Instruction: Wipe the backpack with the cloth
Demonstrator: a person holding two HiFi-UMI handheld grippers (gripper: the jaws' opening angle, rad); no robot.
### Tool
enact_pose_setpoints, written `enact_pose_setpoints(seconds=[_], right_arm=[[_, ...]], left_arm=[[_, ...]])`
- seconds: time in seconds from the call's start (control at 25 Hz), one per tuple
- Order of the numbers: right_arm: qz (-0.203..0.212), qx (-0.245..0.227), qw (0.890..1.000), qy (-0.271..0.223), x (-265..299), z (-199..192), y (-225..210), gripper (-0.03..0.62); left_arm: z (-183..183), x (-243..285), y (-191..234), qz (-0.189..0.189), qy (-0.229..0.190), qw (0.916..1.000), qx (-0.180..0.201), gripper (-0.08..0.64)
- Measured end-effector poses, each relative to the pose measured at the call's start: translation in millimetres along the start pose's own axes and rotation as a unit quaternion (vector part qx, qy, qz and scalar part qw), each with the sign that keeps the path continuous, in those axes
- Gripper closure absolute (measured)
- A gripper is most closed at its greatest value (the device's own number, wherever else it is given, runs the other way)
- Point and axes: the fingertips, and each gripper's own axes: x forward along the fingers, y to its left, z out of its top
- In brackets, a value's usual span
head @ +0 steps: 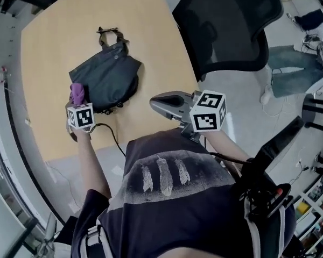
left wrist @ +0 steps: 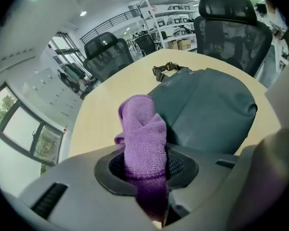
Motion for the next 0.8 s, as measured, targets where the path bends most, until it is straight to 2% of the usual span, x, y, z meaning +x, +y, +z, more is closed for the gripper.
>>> enact_pose_setpoints(seconds=[0.12,0.32,0.44,0.6,0.72,0.76,0.8], right_arm=[[0.002,-0.001,1.0,0.007,6.2,-1.9,3.8,0.589],[0.004,-0.01,1.0,0.02,13.9,-5.9,8.5,0.589],[-0.002,-0.013,1.0,0.021,15.9,-5.4,13.6,0.589],[-0.013,-0.013,1.0,0.013,20.8,-19.4,32.8,0.589],[-0.016,-0.022,1.0,0.004,45.5,-54.9,69.8,0.589],[-0.03,-0.023,0.999,-0.009,55.7,-64.0,81.1,0.589],[-0.056,-0.023,0.998,-0.028,63.0,-67.7,88.2,0.589]], left_arm=[[6.7,-8.6,-17.8,0.0,-0.013,0.9997,0.02,0.442],[28.0,-19.4,-56.3,0.002,-0.037,0.9952,0.09,0.442],[51.1,-29.3,-85.3,-0.028,-0.067,0.9892,0.127,0.442],[60.9,-43.5,-113.5,-0.045,-0.095,0.9777,0.182,0.442],[32.4,-64.4,-115.0,-0.069,-0.125,0.9678,0.207,0.442],[27.3,-68.8,-116.6,-0.08,-0.14,0.96,0.229,0.442],[31.0,-70.5,-123.4,-0.097,-0.161,0.9478,0.258,0.442]])
